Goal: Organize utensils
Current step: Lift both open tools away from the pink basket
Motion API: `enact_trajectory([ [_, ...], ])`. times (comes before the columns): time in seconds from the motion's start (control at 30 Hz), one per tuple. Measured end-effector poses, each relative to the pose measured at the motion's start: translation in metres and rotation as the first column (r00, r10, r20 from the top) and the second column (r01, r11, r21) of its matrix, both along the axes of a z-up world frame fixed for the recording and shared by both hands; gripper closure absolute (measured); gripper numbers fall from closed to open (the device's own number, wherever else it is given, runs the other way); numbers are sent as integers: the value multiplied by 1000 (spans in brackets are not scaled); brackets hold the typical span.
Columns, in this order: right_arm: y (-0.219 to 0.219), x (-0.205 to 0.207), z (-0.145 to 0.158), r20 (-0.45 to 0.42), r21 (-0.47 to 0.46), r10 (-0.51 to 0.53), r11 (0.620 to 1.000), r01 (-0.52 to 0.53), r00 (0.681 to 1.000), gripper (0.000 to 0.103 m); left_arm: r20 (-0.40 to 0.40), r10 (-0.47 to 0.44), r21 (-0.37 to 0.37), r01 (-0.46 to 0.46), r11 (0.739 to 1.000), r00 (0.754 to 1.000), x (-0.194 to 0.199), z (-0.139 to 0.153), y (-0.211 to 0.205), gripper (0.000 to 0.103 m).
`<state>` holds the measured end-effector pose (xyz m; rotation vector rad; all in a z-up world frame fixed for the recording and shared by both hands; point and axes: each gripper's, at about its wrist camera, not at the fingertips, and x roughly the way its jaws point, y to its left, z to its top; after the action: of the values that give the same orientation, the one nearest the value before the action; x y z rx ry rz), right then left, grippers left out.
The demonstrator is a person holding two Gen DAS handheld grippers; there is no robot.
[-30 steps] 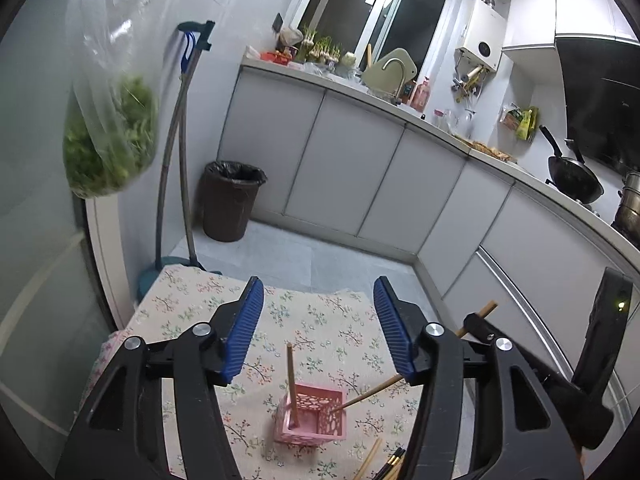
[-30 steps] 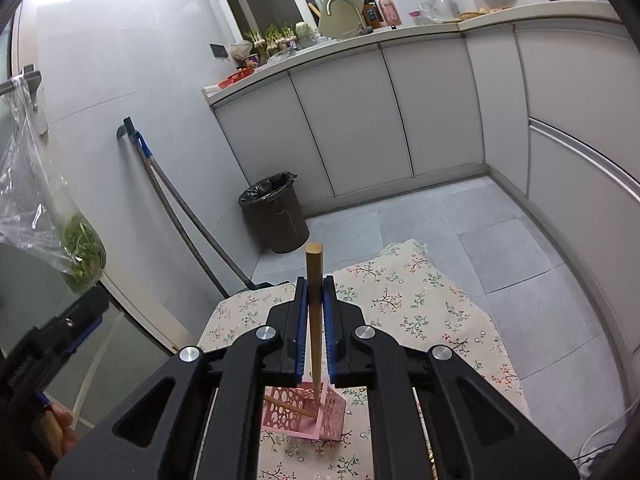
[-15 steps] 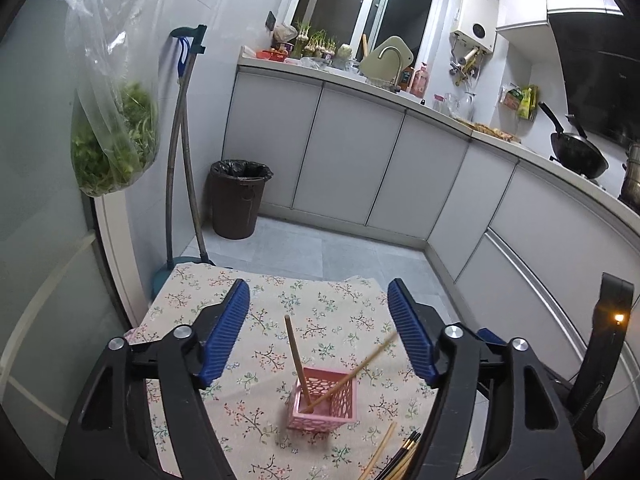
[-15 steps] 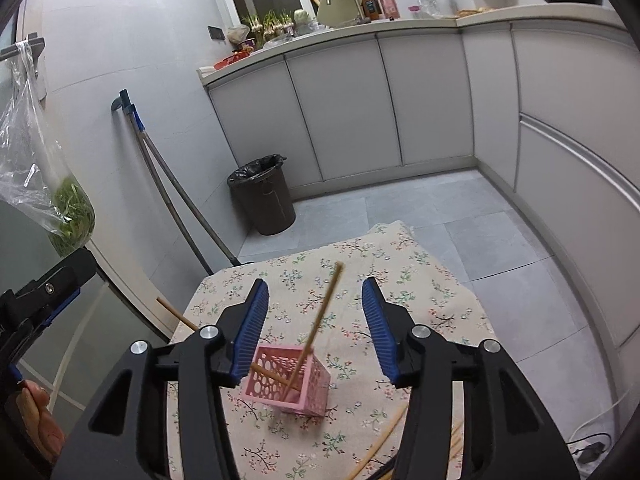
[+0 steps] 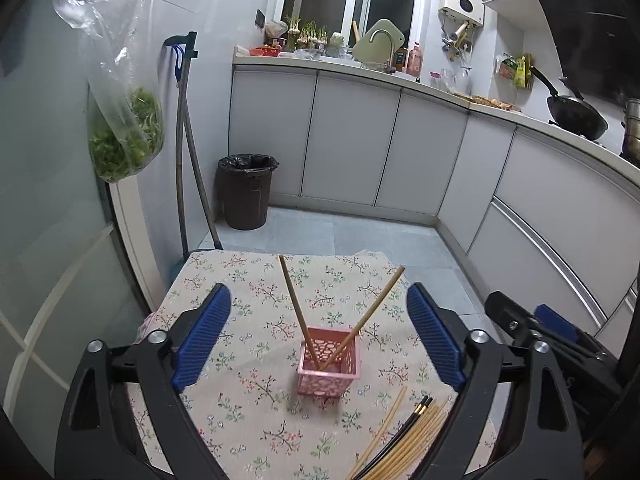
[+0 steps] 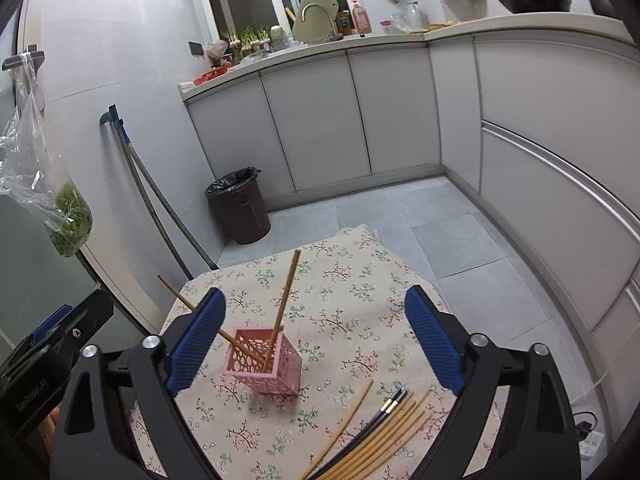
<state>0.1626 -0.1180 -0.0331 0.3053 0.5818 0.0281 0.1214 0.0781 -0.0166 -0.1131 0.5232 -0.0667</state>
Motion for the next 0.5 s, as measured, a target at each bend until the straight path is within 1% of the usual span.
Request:
enact_trajectory([
  [0.07, -5, -7, 0, -1, -5, -11, 1000, 11, 1000, 7, 3, 9, 9, -9, 1000, 1000, -6, -1, 0, 10],
  [0.1, -8, -10, -1, 0, -5, -16, 1000, 16, 1000, 7, 2, 13, 9, -13, 1000, 1000, -9, -3, 1, 8],
  [0.17, -16, -19, -4, -8, -1, -23, 1000, 23, 1000, 7, -10, 13, 0, -13, 1000, 1000, -12, -7, 0, 7],
  [0.27, -29, -30, -15, -38, 11, -36, 999, 37, 999, 7, -61, -2, -16, 1, 1000, 998, -13, -17, -1, 7],
  [0.37, -45, -42, -32, -79, 22, -71, 997, 73, 994, 7, -120, -18, -5, 18, 1000, 993, -12, -36, -8, 7],
  [0.47, -69, -53, -59, -158, 31, -113, 992, 119, 981, 7, -201, -42, 21, 47, 999, 979, -11, -61, -23, 7],
  [0.5, -79, -58, -72, -193, 44, -132, 989, 143, 972, 7, -243, -66, 31, 76, 997, 968, -10, -73, -32, 7],
])
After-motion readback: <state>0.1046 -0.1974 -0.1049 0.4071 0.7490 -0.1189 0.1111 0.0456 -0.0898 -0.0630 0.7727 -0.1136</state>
